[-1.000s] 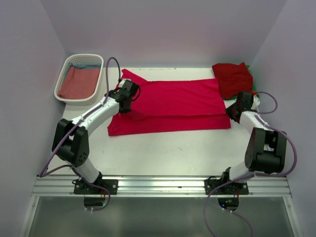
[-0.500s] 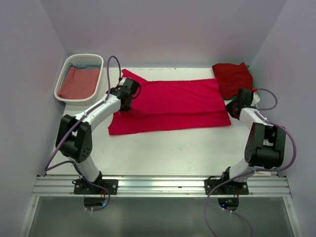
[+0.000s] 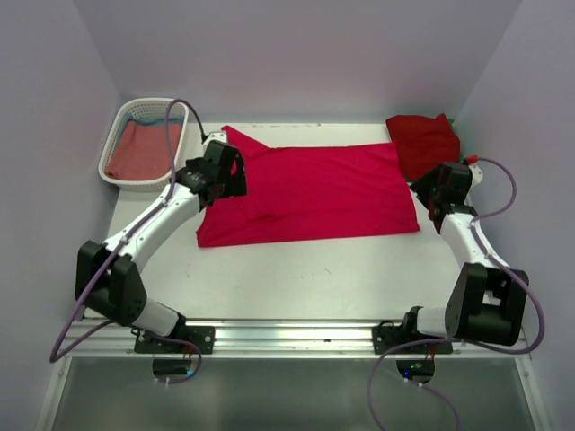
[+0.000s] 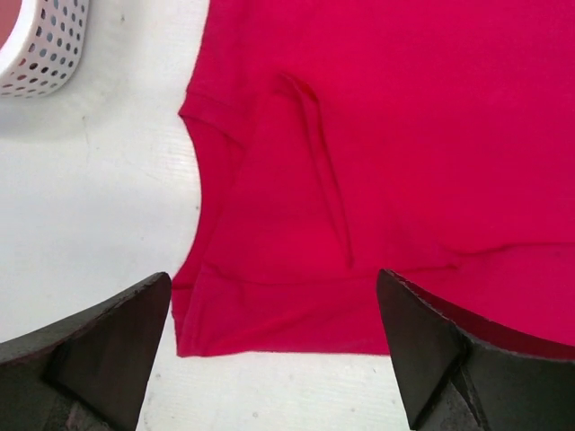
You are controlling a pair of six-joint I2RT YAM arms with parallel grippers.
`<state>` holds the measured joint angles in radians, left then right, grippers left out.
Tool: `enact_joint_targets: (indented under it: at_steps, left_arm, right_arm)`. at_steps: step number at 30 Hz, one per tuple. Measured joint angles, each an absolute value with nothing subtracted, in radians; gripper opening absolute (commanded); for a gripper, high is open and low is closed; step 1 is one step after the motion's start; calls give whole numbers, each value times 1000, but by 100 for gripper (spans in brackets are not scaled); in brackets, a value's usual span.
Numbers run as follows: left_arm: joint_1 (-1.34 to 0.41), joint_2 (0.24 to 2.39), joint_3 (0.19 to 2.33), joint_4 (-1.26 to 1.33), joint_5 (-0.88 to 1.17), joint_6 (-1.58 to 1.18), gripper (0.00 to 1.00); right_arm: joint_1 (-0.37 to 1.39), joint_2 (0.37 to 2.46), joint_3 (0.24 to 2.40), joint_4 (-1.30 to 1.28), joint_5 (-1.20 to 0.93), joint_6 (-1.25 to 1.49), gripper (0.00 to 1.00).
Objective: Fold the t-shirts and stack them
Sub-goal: Fold the folded rectangular tshirt in 1/3 of the way
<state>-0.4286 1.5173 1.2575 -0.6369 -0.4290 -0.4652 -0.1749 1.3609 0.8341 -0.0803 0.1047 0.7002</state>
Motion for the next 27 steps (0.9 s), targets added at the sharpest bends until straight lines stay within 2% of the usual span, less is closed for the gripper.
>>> enact_joint_targets:
  at_steps: [1,3,4,5,6,7,14,20,27]
  left_arm:
    - [-429,1478,1229,-619,-407,-471,93]
    - [-427,1427,1169,-566,-371,-484,74]
    - [-427,1413,1134,-537,-348,-493,43]
    - [-427,1410,1099,-507,-319,-503,27]
    - [-427,1415,1060,-470,-294,-507,16]
    - [-427,1429,1023,-440,-268,-516,0]
    - [-426,1602,893,-290,-144,-558,0]
    - [-426,1592,820,-104,-110,-569,0]
    - [-426,1505,693,46,-100,-567,0]
  right_arm:
    - [-175,1334,822,-78,97,688,0]
    - [-175,1309,803,-67,80,689,0]
    - [-175,1308,794,-64,71,688,0]
    - [-175,1313,787,-64,58,686,0]
    - [-175,1326,781,-64,44,683,0]
    - [-175,1347,780,-68,27,678,0]
    - [-165,1547,802,-129,-120,624,0]
    - [-130,1598,827,-154,-187,588,0]
    - [-89,1598,828,-196,-160,551,0]
